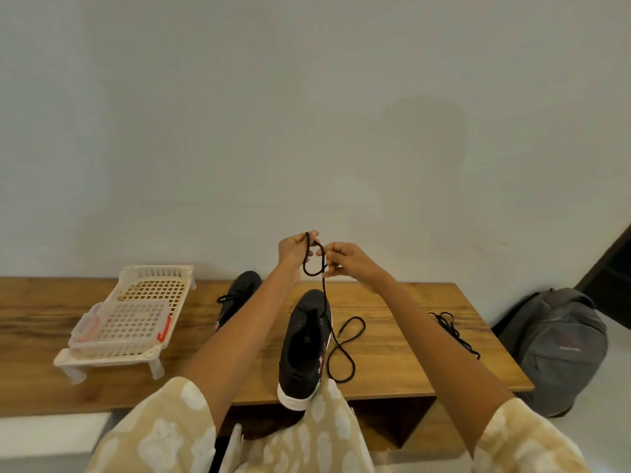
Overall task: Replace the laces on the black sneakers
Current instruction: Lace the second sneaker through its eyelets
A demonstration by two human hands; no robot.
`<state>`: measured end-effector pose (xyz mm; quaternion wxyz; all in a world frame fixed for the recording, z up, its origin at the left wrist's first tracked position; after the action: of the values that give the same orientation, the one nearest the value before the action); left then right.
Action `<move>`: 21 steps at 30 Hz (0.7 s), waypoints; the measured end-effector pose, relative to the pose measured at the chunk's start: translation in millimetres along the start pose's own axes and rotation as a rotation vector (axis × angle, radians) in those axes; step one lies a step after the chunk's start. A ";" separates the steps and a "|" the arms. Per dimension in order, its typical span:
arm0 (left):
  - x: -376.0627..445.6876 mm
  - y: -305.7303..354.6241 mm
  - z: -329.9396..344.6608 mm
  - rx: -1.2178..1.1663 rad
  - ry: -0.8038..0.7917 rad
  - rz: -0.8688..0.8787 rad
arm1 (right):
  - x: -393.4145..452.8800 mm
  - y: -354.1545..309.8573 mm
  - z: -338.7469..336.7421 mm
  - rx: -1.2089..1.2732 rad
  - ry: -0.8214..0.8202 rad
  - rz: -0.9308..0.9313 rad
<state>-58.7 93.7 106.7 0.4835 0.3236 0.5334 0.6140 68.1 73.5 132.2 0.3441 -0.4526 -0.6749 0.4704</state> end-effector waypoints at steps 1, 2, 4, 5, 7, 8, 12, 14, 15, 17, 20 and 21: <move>0.1 1.1 -0.6 -0.017 0.005 -0.009 | -2.0 3.6 3.8 0.008 -0.040 0.031; 0.8 2.4 -1.3 -0.043 0.017 -0.017 | -4.8 9.0 8.8 0.032 -0.072 0.068; 2.2 4.2 -4.2 -0.110 0.051 -0.035 | -9.8 18.4 18.6 0.042 -0.108 0.103; 2.6 3.1 -5.9 -0.138 0.059 -0.042 | -11.8 22.1 22.2 0.018 -0.115 0.103; 1.8 -3.0 -5.6 -0.141 0.027 -0.062 | -12.8 24.7 22.4 -0.009 -0.094 0.085; 0.6 -8.2 -3.5 -0.120 -0.022 -0.080 | -11.4 23.4 18.2 -0.004 -0.057 0.068; -9.8 -35.0 12.8 0.181 -0.323 -0.130 | -0.2 3.9 -15.9 0.145 0.188 -0.022; -13.9 -50.9 17.9 0.341 -0.426 -0.129 | 2.9 -5.6 -30.6 0.197 0.268 -0.054; -15.4 -57.4 19.1 0.422 -0.463 -0.113 | 3.2 -8.2 -34.7 0.198 0.286 -0.064; -14.8 -66.3 20.7 0.589 -0.491 -0.043 | 1.5 -7.1 -39.5 0.213 0.308 -0.078; -12.0 -67.5 20.5 0.674 -0.431 0.035 | -1.8 11.4 -50.3 0.262 0.422 -0.075; -7.8 -70.0 18.2 0.697 -0.390 0.035 | -2.4 21.6 -55.1 0.235 0.483 -0.050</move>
<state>-22.1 90.0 44.0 0.4262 0.5880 0.6024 0.3314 124.2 92.3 129.3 0.5570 -0.4917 -0.5250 0.4152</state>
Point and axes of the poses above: each hand's wrist, its own x-axis towards the middle knuckle, its own z-axis out of the palm, y = z × x, the point moved 7 cm from there along x, towards the middle knuckle, and after that the axes turned 6 degrees about y, right-handed, at the moved point
